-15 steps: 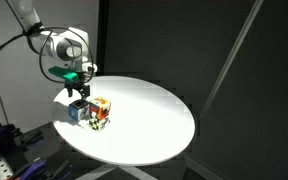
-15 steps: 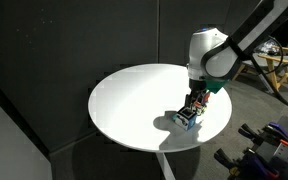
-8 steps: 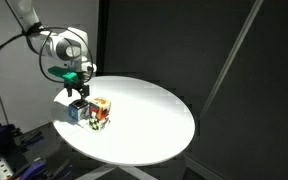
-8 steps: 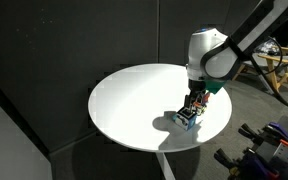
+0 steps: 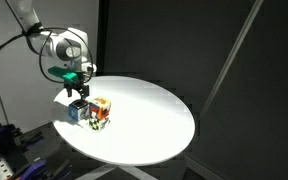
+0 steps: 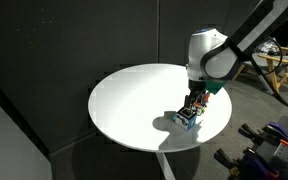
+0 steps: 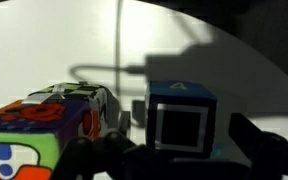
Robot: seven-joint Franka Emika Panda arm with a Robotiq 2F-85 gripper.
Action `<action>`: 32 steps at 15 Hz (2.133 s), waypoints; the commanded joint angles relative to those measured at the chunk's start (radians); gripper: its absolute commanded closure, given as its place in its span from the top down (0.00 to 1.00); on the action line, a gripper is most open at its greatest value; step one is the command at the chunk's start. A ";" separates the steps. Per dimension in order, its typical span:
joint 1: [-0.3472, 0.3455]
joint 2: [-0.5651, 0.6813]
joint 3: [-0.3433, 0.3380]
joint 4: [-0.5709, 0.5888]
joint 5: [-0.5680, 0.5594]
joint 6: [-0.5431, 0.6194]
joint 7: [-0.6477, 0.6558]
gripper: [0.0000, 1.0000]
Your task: Stack the toy blocks together
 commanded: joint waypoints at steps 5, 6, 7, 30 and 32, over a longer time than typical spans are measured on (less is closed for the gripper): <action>0.010 0.040 0.008 0.019 0.008 0.025 0.000 1.00; 0.013 0.046 0.009 0.023 0.007 0.032 0.005 1.00; 0.015 0.050 0.007 0.026 0.005 0.040 0.011 1.00; 0.051 0.149 -0.030 0.076 -0.011 0.122 0.051 1.00; 0.055 0.156 -0.032 0.081 -0.012 0.122 0.051 1.00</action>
